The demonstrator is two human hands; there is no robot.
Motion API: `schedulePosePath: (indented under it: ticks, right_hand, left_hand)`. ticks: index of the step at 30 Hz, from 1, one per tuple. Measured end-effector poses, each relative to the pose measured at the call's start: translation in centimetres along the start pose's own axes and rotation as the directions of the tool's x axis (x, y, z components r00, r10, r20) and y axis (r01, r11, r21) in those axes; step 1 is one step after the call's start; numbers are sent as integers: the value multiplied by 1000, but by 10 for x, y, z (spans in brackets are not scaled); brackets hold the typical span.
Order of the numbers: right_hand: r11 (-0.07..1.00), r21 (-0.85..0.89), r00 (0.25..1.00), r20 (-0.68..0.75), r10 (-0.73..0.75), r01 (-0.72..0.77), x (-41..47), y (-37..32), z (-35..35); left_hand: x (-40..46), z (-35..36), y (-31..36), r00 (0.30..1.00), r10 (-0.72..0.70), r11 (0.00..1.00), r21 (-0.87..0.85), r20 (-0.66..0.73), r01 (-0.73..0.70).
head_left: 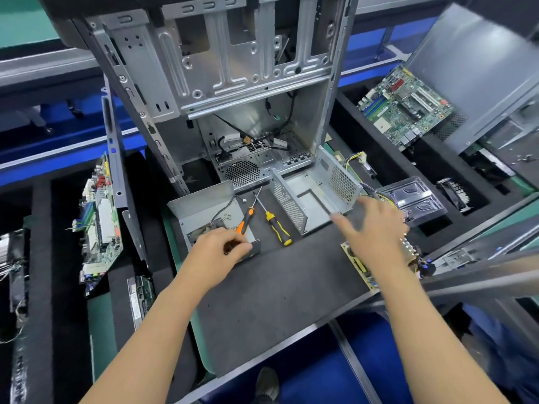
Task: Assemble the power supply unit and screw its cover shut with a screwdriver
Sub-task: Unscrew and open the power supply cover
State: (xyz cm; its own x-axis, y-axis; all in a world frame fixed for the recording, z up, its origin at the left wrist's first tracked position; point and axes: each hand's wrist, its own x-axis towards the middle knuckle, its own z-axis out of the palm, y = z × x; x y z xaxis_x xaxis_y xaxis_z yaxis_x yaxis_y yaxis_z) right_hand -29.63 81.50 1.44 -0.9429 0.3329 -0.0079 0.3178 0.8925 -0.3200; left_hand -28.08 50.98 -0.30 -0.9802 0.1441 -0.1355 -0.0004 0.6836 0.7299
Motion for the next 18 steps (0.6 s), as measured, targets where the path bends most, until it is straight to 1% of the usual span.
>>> schedulePosePath:
  ticks: [1,2,3,4,5,7,9,11,13,15,16,18]
  right_hand:
    - [989,127,996,25,-83,79,0,-17,5]
    - [960,254,988,67,-139,117,-1,-34,11]
    - [937,330,980,116,-163,117,-1,-50,18]
    - [933,337,971,149,-184,125,0,-62,25]
    - [948,277,968,148,-204,157,1,-70,33]
    - [965,169,973,81,-214,199,2,-76,43]
    - [972,167,986,12,-168,164,2,-75,45]
    - [965,206,986,-70,-150,162,-6,-70,42]
    - [920,328,973,-152,-175,216,-21,-60,36]
    - [815,523,965,-202,-167,251,-38,-44,24]
    - [762,587,961,-206,-184,271,-46,-35,17]
    - [715,623,946,-152,-288,318,-65,-18,5]
  left_hand:
    - [0,0,0,1000,-3,1000,0,-3,3]
    - [-1,0,0,1000,-5,1000,0,-9,5]
    - [-2,0,1,1000,-7,1000,-3,-17,7]
    - [-3,-1,1,1000,-7,1000,-9,-25,6]
    - [-5,-1,1,999,0,1000,-15,-34,0]
    - [-8,-4,1,999,19,1000,-1,-50,-19]
    - [-12,-8,-2,999,24,999,42,-37,-23]
    - [-16,-11,-4,999,8,1000,28,-34,-7]
    - [-22,-13,-4,995,0,999,-45,-96,-4]
    - [-27,-15,-1,978,-9,991,-130,-210,-19]
    - [-30,-17,-1,964,-33,984,-180,-263,-16]
    - [-37,-21,2,934,-99,949,-314,-344,-15]
